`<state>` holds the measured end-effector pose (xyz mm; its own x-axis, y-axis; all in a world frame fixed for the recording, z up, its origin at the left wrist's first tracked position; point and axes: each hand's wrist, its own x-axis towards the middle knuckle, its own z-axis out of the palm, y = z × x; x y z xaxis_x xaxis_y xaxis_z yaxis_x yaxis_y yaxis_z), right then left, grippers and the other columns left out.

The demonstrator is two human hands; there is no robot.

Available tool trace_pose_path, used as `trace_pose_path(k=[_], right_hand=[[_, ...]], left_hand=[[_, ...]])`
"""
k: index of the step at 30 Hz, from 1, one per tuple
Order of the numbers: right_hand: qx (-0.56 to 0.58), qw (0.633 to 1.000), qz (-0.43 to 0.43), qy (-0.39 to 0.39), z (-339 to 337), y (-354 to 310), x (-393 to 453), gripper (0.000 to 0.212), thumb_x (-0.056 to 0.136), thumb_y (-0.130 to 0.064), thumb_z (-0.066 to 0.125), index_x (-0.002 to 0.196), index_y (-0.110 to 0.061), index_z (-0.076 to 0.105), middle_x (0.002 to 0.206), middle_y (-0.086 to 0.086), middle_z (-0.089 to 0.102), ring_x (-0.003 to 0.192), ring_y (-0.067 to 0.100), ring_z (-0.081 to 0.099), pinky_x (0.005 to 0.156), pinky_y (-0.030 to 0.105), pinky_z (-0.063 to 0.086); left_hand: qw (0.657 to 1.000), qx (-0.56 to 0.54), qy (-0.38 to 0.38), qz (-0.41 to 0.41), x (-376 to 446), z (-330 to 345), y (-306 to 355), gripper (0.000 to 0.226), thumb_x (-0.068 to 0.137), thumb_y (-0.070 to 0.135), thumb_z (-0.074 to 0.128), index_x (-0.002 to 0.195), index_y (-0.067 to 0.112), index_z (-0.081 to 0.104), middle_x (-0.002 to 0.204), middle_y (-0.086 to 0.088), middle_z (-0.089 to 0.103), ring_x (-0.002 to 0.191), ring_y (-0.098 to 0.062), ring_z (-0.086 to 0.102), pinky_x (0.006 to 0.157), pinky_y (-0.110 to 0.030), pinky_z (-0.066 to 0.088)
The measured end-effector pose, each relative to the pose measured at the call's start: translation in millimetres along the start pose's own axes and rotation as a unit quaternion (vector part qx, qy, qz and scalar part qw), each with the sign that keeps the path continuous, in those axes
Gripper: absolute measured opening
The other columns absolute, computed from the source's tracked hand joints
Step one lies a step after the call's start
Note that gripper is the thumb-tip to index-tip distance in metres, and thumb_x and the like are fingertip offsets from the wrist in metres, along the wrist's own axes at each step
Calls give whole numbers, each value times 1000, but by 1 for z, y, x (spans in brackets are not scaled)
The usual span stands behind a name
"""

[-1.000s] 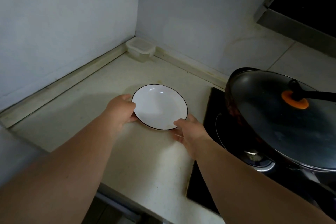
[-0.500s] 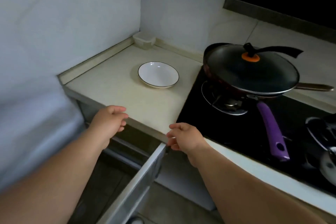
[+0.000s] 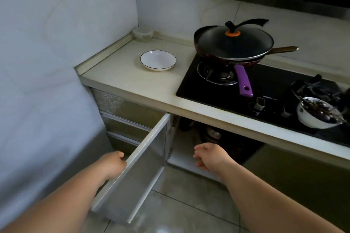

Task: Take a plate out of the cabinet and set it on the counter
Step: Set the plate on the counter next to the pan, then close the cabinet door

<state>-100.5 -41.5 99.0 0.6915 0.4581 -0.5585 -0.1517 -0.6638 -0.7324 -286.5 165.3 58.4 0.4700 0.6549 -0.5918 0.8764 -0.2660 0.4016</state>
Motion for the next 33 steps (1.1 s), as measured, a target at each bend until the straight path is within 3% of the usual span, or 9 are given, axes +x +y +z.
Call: trace_pose_path(k=[4,7,10,15,18,24,26,29,33], right_hand=[[-28,999,32,29,14,21,-3,15,85,-15,49,79,-18,62,75,9,65,70,24,62,82,43,56],[-60,997,51,11,36,32,-5,21,86,-15,48,97,-11,66,79,9,64,72,24,61,72,38,53],[-70,997,40,-5,47,40,-14,27,87,-13,48,106,-5,65,79,8,63,65,21,56,60,31,46],[-74,997,31,-17,45,53,-30,21,89,-20,46,104,-21,62,93,6,68,75,20,62,65,31,48],[-56,998,34,-6,29,66,-38,21,90,-19,46,104,-24,61,91,1,68,77,15,62,69,28,50],[23,997,68,5,-10,95,-56,23,90,-7,47,76,-19,59,67,0,61,54,9,57,47,15,48],[13,997,76,3,-23,106,-63,24,91,-9,46,75,-21,59,67,-1,63,52,7,58,43,12,47],[46,994,100,13,-42,127,-70,22,91,-12,48,78,-23,61,73,0,65,59,9,62,50,15,50],[68,989,122,44,-66,151,-63,17,91,-14,47,94,-15,65,66,0,62,53,7,57,57,22,46]], left_hand=[[993,105,-40,23,0,13,-7,41,92,16,35,129,7,50,130,-14,55,116,-27,54,92,-29,43],[986,157,-48,35,0,14,-9,33,90,14,36,113,5,57,117,-14,60,103,-28,57,80,-29,43],[988,145,-48,35,2,19,-4,31,88,14,38,109,5,59,114,-14,61,98,-29,60,81,-34,50],[991,45,-125,18,-9,47,24,27,87,14,40,103,5,60,93,-16,66,78,-28,69,71,-37,61],[972,-131,-197,-16,-21,78,48,23,90,7,43,104,0,59,88,-17,66,70,-25,67,51,-30,58],[921,-318,-223,-38,-43,138,112,19,88,-1,39,94,-4,56,75,-18,61,60,-26,62,39,-27,53],[908,-351,-225,-42,-47,153,132,17,88,0,40,98,-3,53,81,-18,60,66,-29,64,51,-30,57],[895,-378,-237,-31,-51,169,165,34,89,2,43,123,-3,43,102,-20,55,97,-36,62,80,-40,52],[883,-395,-252,-11,-51,176,207,50,89,4,45,137,-2,33,143,-23,39,123,-35,51,97,-44,46]])
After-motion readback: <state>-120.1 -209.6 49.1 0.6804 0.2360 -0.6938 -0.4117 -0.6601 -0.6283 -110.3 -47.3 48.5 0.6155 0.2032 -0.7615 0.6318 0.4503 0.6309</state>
